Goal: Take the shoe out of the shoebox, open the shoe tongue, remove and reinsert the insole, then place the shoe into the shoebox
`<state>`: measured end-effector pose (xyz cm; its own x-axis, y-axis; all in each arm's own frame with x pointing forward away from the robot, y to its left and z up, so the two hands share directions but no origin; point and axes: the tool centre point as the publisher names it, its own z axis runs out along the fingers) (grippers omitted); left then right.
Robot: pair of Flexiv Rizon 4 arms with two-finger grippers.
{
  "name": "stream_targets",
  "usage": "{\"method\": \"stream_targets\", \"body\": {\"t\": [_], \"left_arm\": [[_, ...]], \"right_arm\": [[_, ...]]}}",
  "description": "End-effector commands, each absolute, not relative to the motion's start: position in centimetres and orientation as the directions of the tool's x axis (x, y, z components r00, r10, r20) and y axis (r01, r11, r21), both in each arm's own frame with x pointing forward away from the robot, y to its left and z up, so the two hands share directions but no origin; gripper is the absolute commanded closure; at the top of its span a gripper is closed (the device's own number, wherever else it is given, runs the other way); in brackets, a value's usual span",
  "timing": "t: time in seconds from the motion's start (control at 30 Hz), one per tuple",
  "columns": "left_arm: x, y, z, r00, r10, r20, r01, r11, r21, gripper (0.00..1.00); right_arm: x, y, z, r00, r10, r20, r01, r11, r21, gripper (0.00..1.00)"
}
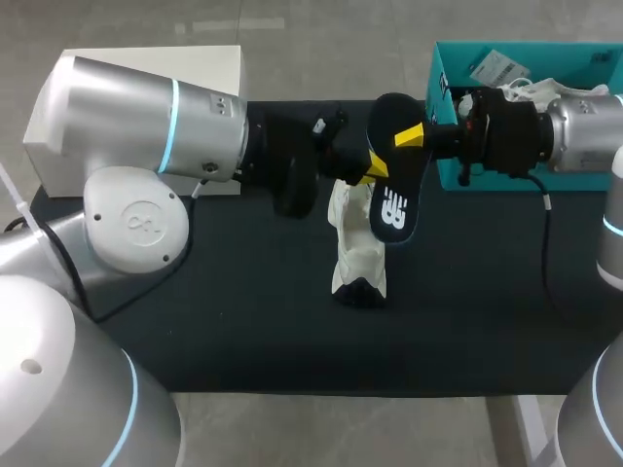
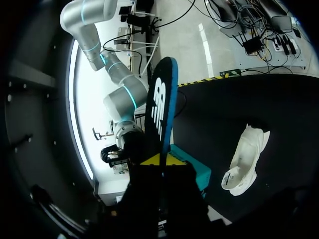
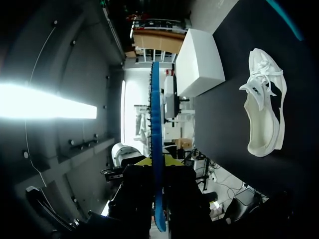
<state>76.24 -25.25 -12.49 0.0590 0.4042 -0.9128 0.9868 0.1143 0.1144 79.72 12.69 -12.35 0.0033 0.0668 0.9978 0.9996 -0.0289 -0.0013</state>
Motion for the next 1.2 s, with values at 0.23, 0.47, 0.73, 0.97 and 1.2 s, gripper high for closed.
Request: {"method": "stream_targets", "body": {"t": [0.23,0.47,0.73,0.97,1.2], "left_arm": [[76.6,-24.2,-12.3,0.020,0.517,-0.856,0.992,0.094,0.080,0.00],[77.7,-22.8,-10.6,-0.021,0.732,-0.681,0.998,0.056,0.029,0.00],[78.5,-21.8,-9.1,0.010,0.867,-0.499,1.000,-0.009,0.004,0.00],[78.5,-21.2,-7.7,0.056,0.950,-0.307,0.997,-0.071,-0.040,0.00],[78.6,-21.5,-6.7,0.110,0.978,-0.175,0.992,-0.120,-0.047,0.00]], "right_arm": [[80.1,13.4,-12.9,0.009,0.067,0.998,1.000,-0.023,-0.008,1.00],[80.3,13.6,-13.9,0.021,0.108,0.994,0.999,-0.033,-0.018,1.00],[80.2,13.9,-15.0,0.035,0.140,0.990,0.999,-0.040,-0.030,1.00],[80.4,14.4,-16.1,0.042,0.175,0.984,0.999,-0.036,-0.036,1.00],[80.4,14.9,-16.5,0.043,0.188,0.981,0.999,-0.027,-0.038,1.00]]}}
